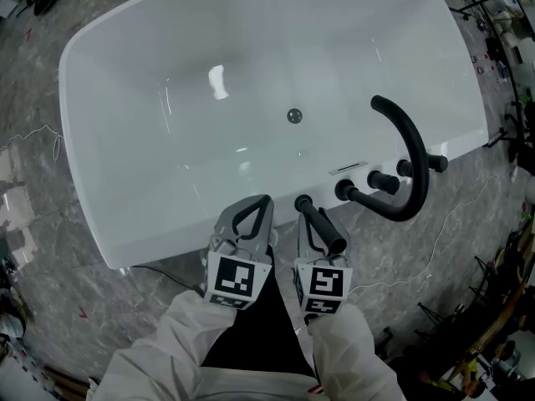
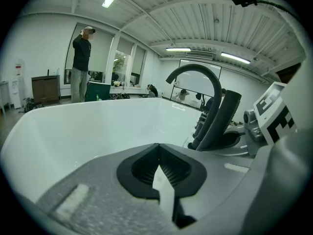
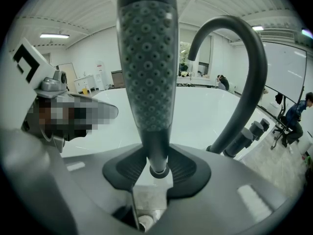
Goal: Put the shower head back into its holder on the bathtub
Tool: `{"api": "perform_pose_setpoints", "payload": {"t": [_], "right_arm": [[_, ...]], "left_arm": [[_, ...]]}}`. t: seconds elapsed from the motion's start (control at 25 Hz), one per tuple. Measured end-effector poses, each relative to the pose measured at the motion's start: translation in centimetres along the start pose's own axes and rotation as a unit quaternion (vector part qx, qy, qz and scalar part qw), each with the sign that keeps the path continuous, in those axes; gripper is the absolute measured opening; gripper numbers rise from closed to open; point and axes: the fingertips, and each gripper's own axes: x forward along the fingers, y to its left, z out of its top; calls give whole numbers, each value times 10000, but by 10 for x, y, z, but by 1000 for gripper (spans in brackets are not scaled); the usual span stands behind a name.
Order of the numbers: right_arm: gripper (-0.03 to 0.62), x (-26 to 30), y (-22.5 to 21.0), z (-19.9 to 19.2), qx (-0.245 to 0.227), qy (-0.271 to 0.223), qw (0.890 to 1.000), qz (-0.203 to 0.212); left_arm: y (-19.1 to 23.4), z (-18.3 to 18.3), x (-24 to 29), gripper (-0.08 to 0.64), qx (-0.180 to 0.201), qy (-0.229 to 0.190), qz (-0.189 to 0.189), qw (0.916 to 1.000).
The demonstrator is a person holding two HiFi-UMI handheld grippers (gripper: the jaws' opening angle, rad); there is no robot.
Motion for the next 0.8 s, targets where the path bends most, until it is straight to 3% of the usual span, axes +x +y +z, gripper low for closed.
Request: {"api": "perform_pose_setpoints", "payload": {"t": [0.24,0.8], "right_arm": [[138,0,-2,-6,70,234,9997,-41],[138,16,-1,-14,74,197,9998,50]], "left_arm": [[0,2,0,0,18,-7,-5,10000],[-2,-9,8,0,13,121,-37,9999]]}}
